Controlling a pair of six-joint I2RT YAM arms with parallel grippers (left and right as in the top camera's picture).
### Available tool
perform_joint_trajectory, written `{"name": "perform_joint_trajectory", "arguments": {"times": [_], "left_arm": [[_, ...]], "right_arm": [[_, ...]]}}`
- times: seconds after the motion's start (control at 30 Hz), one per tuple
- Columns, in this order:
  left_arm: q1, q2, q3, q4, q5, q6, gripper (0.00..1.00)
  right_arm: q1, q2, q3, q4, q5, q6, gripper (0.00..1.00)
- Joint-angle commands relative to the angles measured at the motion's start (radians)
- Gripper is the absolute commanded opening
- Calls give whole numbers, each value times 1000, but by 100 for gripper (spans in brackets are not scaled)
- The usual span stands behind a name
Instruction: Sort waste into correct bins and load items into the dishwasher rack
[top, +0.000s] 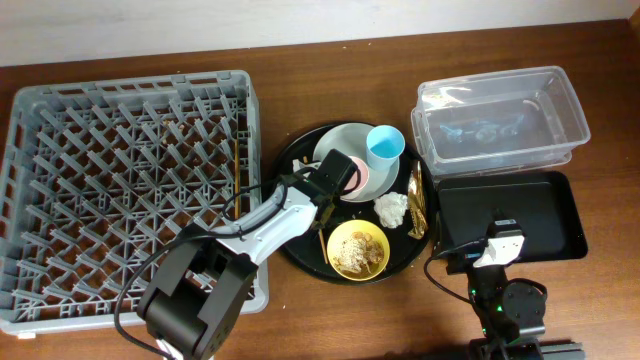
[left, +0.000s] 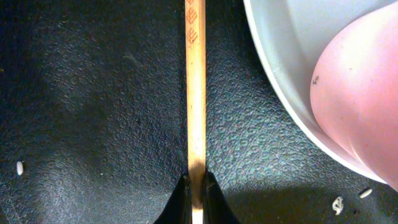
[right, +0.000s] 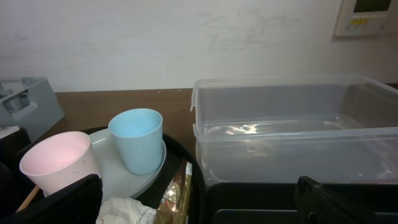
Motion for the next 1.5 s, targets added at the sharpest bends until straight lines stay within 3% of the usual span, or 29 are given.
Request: {"name": "perform_joint_trajectory", "arguments": {"times": [0.0,0.1,0.27,0.43,0.73,0.97,1.2,1.37,1.47], "left_arm": [[3,-14,-16,5,3,-1,1],[3,-86,-15,-2,-35,34,1],[10,-265,-14,-36,-84,197,1],[108,-447,-14,-158,-132,381,1],[340,-453,-15,-261,-39,532,1],[351,-352,-15,-257,-52,520,1],[351,-309,-16,-246,-51,436,2],[351,-307,-16,-246,-51,423,10],[351,-307,-16,-246,-52,423,33]], "right_arm": [[-6,-6,-7,-3,-6,8,99],[-6,-6,-7,-3,-6,8,99],[-6,-6,-7,-3,-6,8,99],[-6,-6,-7,-3,-6,8,99],[-6,-6,-7,-3,-6,8,99],[-6,-6,-7,-3,-6,8,99],[-6,-6,-7,-3,-6,8,99],[-6,-6,-7,-3,-6,8,99],[-6,-6,-7,-3,-6,8,99]]}}
